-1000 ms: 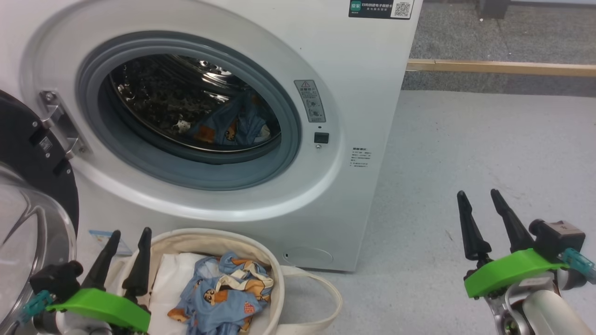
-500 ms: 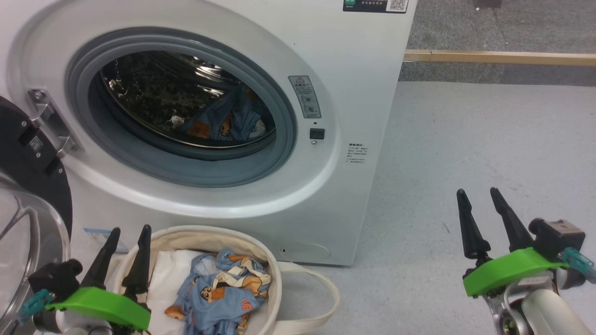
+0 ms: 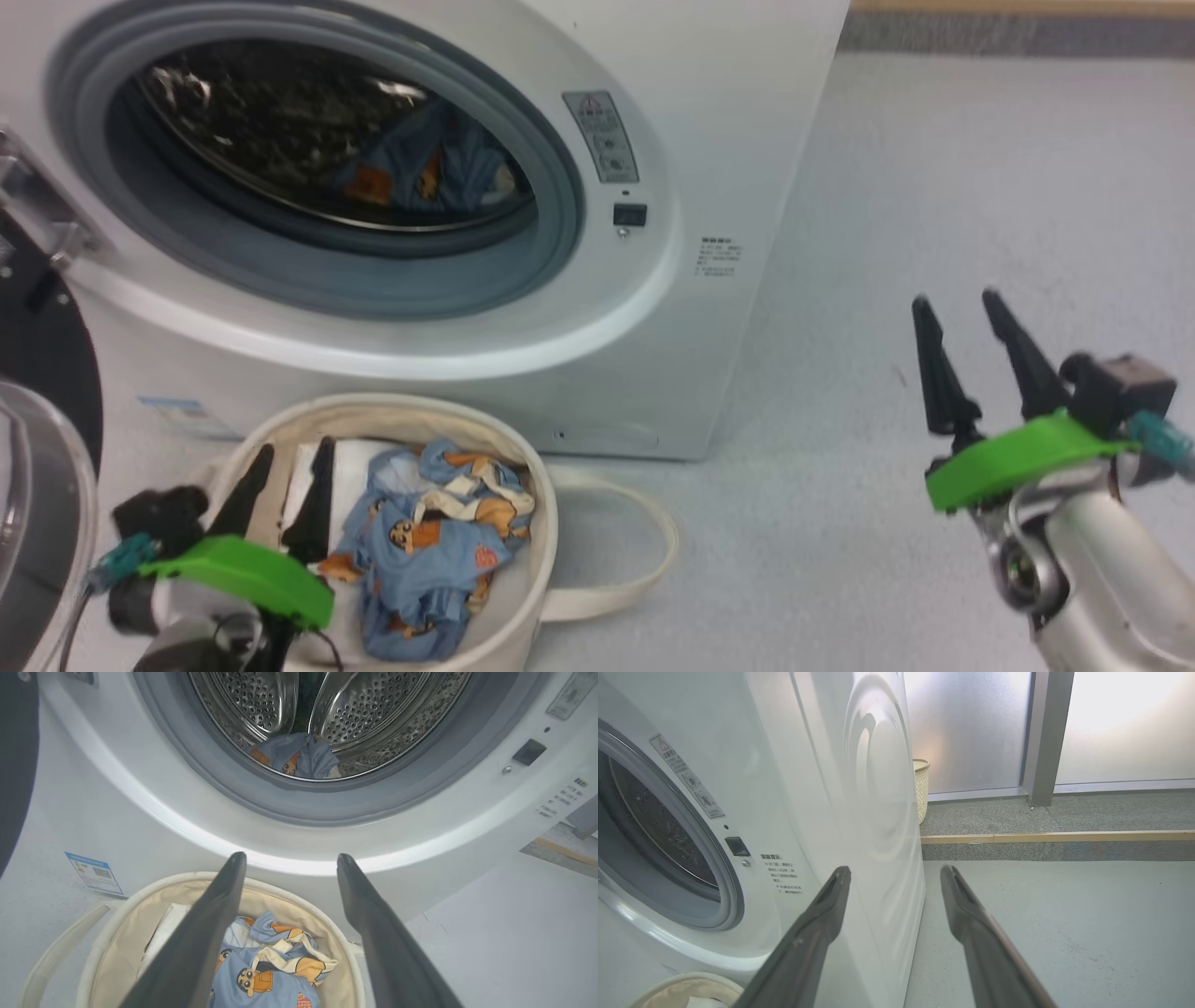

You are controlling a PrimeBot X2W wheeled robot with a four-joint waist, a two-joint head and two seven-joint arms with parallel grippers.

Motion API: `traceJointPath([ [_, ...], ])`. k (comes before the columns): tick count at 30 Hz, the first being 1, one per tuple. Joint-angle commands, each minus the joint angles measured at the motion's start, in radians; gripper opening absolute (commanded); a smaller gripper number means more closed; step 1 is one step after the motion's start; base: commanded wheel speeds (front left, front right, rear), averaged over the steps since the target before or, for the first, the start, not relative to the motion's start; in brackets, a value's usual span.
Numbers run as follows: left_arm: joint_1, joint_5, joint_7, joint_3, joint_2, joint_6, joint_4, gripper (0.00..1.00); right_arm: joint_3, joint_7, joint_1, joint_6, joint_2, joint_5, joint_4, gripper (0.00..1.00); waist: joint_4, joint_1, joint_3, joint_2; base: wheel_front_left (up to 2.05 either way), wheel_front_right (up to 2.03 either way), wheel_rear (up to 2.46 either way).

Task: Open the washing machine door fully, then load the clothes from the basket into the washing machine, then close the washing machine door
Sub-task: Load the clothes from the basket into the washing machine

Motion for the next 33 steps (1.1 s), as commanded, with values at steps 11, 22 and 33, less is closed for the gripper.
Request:
traceJointPath([
  [11, -0.199, -0.129, 0.011, -0.220, 0.027, -0.006, 0.234, 1.00, 0.057, -0.005, -0.140, 0.000, -0.039, 0.002, -0.002, 1.00, -0.044, -0.0002, 0.164, -0.0001, 0.00, 0.00, 0.00],
  [22, -0.331, -0.197, 0.055, -0.427, 0.034, -0.006, 0.392, 1.00, 0.074, 0.024, -0.252, 0.000, -0.059, -0.014, -0.031, 1.00, -0.081, -0.0002, 0.277, -0.0001, 0.00, 0.00, 0.00],
  [33, -0.406, -0.202, 0.105, -0.643, 0.061, -0.006, 0.426, 1.00, 0.057, 0.027, -0.274, 0.000, -0.039, -0.039, -0.062, 1.00, -0.109, -0.0002, 0.367, -0.0001, 0.00, 0.00, 0.00],
])
